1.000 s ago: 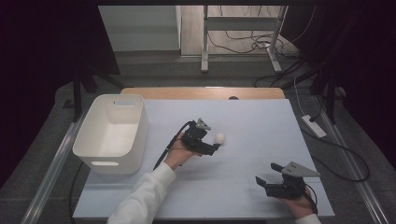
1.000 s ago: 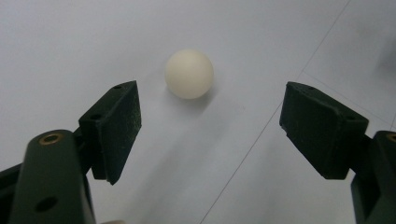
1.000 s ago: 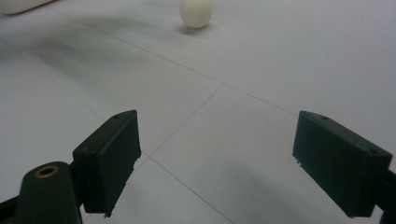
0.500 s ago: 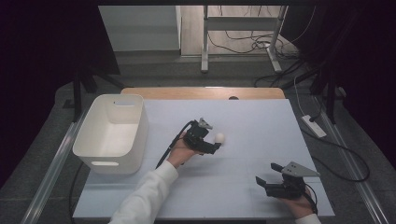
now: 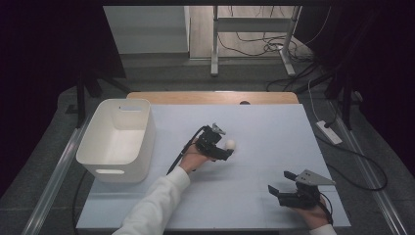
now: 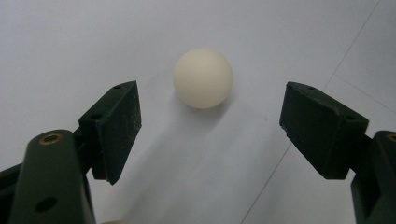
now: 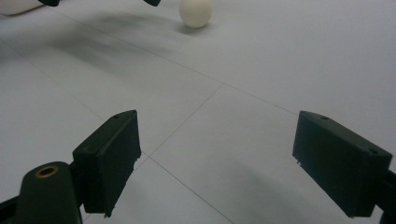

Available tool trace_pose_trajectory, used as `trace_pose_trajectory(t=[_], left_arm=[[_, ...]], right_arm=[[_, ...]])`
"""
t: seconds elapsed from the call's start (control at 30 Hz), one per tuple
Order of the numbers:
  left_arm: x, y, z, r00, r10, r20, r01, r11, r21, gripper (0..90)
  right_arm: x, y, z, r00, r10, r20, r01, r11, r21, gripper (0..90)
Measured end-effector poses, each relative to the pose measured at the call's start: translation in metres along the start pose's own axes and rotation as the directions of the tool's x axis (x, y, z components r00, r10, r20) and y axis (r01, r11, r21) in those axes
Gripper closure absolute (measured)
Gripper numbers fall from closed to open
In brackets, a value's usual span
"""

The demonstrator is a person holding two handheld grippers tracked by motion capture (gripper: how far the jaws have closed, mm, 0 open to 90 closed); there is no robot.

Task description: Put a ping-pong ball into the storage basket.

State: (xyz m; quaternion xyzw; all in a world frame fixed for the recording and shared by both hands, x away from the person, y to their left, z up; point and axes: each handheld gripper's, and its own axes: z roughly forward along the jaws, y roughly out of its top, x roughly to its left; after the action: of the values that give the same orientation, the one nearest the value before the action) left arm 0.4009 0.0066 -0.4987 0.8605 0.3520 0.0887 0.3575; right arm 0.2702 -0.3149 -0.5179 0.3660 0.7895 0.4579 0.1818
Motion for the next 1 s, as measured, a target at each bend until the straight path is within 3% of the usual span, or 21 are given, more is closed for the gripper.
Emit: trace_pose_trajectory(t=[0.5,1.0], left_arm=[[-0.001,0.005,0.015,1.0,-0.004,0.005,0.004,0.9999,0.014,21.5],[0.004,0.005,0.025,0.9994,-0.035,-0.004,0.036,0.9992,0.019,21.1]], right_arm=[[-0.001,0.0,0.0,1.0,0.0,0.0,0.0,1.0,-0.001,15.2],[-0.001,0.0,0.0,1.0,0.0,0.0,0.0,1.0,0.0,15.2]])
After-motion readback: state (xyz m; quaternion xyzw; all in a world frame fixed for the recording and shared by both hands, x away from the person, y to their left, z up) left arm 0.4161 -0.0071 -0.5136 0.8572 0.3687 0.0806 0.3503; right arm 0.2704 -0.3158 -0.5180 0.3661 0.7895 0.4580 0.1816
